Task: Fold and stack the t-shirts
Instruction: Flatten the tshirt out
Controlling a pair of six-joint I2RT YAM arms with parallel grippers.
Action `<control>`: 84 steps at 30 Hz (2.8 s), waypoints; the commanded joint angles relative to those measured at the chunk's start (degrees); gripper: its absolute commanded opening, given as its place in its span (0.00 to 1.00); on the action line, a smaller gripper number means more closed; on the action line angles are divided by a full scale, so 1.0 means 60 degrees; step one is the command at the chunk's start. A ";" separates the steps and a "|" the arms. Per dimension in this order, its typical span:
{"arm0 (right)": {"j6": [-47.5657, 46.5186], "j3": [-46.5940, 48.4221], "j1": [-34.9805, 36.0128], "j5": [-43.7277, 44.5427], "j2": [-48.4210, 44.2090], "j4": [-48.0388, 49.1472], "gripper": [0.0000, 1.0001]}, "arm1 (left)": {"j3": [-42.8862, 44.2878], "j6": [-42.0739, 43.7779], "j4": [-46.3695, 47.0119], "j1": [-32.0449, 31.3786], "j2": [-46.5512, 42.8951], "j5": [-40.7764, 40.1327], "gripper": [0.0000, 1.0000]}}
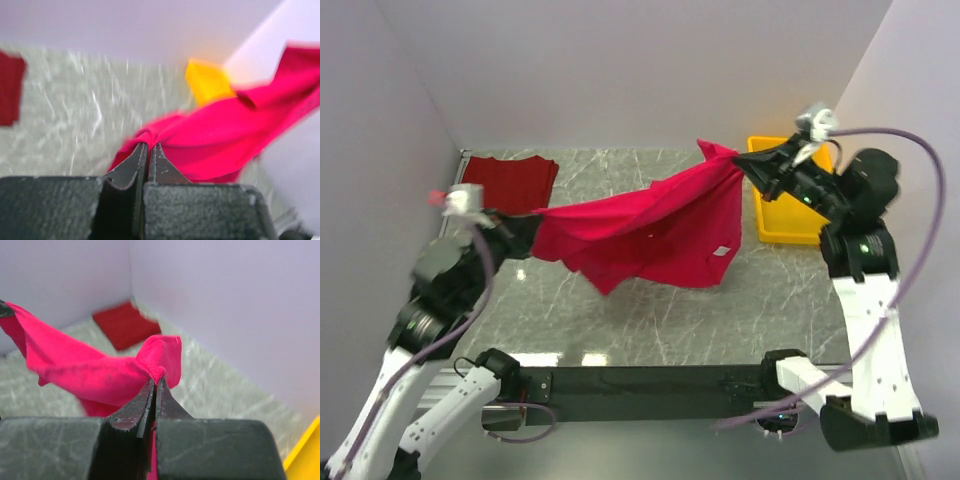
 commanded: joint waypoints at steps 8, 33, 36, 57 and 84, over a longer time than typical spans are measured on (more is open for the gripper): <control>0.2809 0.1957 -0.0189 -0.0239 -0.1242 0.2172 0.00 | 0.2744 -0.0643 -0.0353 -0.0010 -0.1431 -0.2045 0.01; 0.0058 -0.0841 0.2506 0.3671 0.6048 0.1089 0.00 | -0.1706 -0.1303 0.1680 0.0970 0.5570 -0.0462 0.01; 0.0028 -0.0328 0.2594 0.3877 0.6811 0.0972 0.00 | -0.1956 -0.1186 0.2179 0.1293 0.6405 -0.0199 0.01; -0.0323 -0.0093 0.2580 0.3468 0.7166 0.1293 0.00 | -0.0068 0.0952 0.0878 0.2128 0.6847 -0.0155 0.66; -0.0191 0.0757 0.2565 0.3292 0.7943 0.0722 0.00 | -0.0580 0.2082 -0.0603 0.0710 0.7254 -0.0020 0.60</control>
